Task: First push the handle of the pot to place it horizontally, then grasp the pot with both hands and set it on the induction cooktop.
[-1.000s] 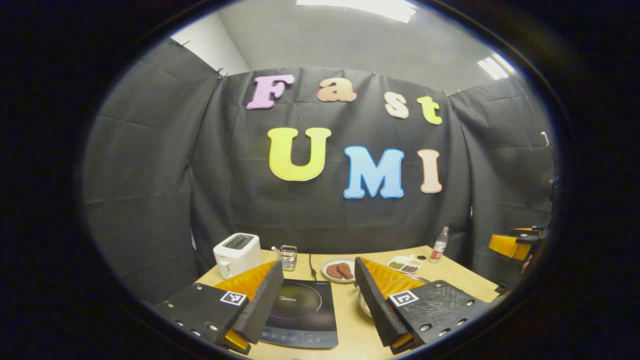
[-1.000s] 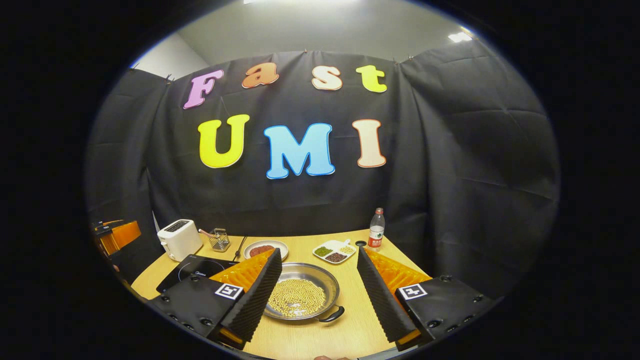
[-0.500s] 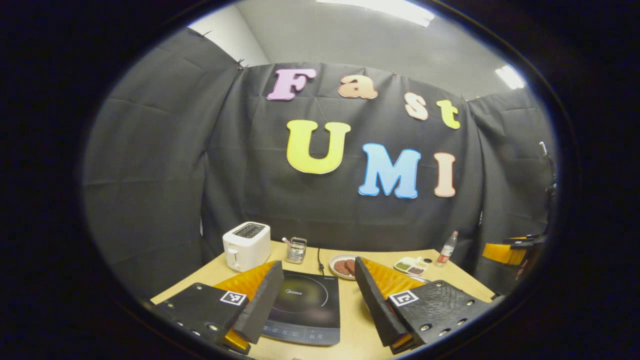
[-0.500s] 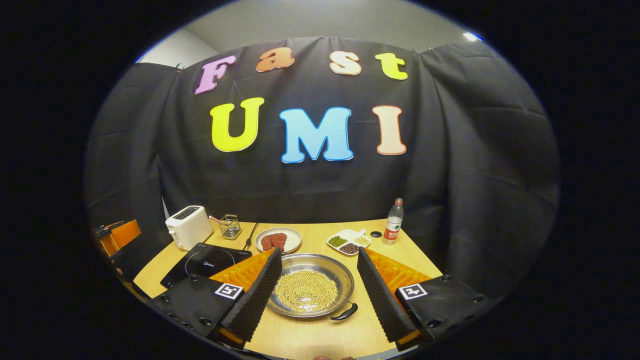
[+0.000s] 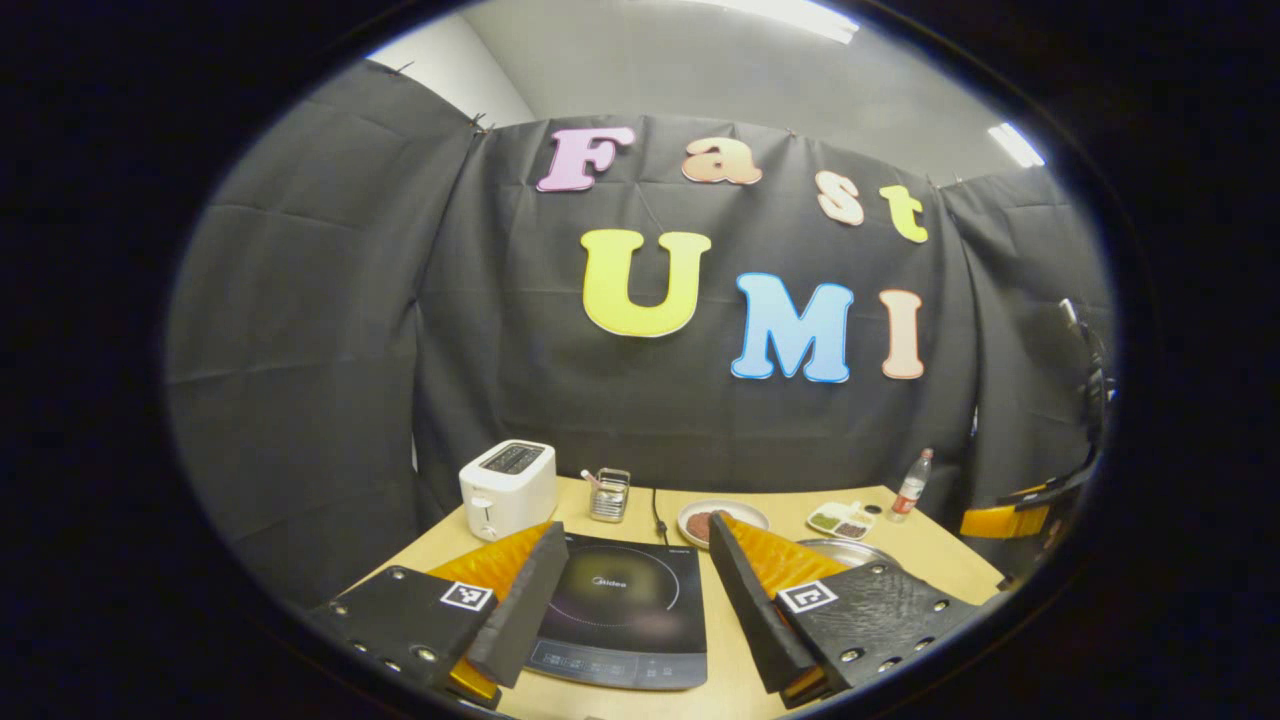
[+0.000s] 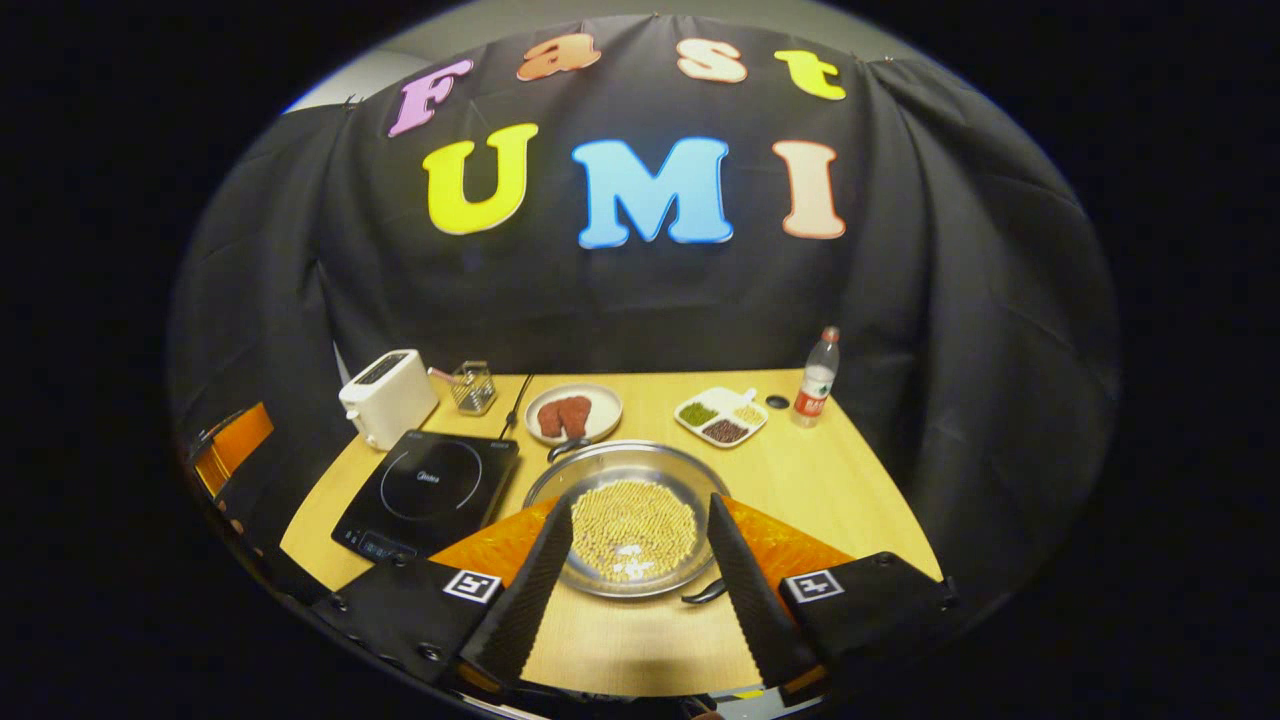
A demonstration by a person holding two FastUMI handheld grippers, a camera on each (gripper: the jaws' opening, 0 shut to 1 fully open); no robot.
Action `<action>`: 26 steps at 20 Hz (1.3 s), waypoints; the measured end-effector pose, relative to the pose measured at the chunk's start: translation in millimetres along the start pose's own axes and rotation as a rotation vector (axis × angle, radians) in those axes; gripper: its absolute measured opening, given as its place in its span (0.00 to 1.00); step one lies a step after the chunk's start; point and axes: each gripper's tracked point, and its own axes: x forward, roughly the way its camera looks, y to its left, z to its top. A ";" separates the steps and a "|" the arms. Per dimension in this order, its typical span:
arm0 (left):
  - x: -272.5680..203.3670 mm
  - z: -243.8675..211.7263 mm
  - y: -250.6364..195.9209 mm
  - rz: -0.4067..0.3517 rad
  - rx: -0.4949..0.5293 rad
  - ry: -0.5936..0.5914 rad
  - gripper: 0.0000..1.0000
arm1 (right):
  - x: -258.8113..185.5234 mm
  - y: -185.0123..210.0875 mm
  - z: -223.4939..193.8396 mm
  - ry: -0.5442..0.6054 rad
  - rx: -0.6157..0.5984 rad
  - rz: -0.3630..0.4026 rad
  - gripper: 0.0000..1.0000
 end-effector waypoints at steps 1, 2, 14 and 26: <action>1.7 -4.9 0.4 -0.001 0.008 0.009 0.84 | 3.2 3.2 -7.4 0.031 -0.010 0.013 0.79; 2.8 -7.6 -0.1 -0.001 0.015 0.022 0.84 | 5.8 6.5 -12.5 0.048 -0.013 0.035 0.65; 16.2 -29.1 -20.5 0.063 0.081 0.113 0.87 | 45.9 14.9 -110.2 0.360 -0.051 0.252 0.02; 14.9 -44.0 -46.8 0.159 0.126 0.179 0.86 | 86.1 -14.3 -178.0 0.579 -0.138 0.303 0.02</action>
